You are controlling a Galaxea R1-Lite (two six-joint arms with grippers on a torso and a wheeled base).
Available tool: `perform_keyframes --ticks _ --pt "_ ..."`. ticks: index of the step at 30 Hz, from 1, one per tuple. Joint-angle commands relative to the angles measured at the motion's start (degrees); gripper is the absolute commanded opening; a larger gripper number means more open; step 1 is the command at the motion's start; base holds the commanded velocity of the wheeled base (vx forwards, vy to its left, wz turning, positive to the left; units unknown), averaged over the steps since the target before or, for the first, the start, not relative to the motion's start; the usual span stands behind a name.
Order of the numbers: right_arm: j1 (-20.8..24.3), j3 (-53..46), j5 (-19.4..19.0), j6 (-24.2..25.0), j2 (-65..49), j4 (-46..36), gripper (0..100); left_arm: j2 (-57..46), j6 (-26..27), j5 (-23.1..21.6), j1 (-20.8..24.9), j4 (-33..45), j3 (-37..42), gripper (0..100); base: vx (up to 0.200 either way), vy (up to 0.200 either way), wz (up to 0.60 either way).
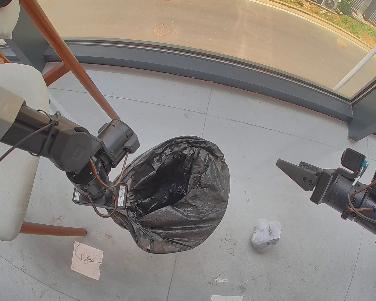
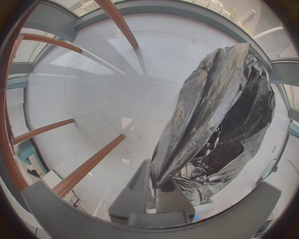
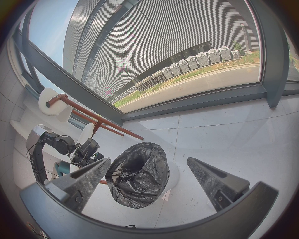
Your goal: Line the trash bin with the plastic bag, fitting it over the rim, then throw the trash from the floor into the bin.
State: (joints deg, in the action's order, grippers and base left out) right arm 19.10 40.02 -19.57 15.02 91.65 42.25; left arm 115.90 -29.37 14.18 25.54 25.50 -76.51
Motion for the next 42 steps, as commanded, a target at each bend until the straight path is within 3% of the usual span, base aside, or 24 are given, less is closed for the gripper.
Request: perform_keyframes --ticks 1,14,20,24,30,39,42 --pt "-0.38 -0.03 0.05 0.01 -0.07 -0.07 100 -0.85 -0.16 0.06 0.3 -0.01 0.92 100 0.0 0.0 0.0" --pt "-0.56 -3.11 -0.03 -0.17 -1.3 0.02 100 -0.41 0.28 0.15 -0.31 -4.76 9.89 100 0.0 0.0 0.0" --pt "-1.17 -3.28 -0.03 -0.17 -1.65 0.02 100 1.88 0.98 0.15 -3.74 -14.16 13.23 100 0.0 0.0 0.0" --pt "-1.35 -3.55 -0.03 -0.17 -1.82 -0.07 100 2.05 1.86 0.24 -4.36 -15.66 11.82 100 0.0 0.0 0.0" --pt "-1.26 -3.28 -0.03 -0.25 -1.65 0.02 100 3.46 3.09 1.73 -6.64 -25.5 9.8 100 0.0 0.0 0.0" --pt "-1.35 -3.46 -0.03 -0.25 -1.82 -0.07 100 0.47 2.3 1.64 -7.7 -25.85 9.1 100 0.0 0.0 0.0" --pt "-1.26 -3.37 -0.03 -0.25 -1.82 -0.07 100 1.0 1.86 1.82 -9.89 -28.32 4.53 100 0.0 0.0 0.0"
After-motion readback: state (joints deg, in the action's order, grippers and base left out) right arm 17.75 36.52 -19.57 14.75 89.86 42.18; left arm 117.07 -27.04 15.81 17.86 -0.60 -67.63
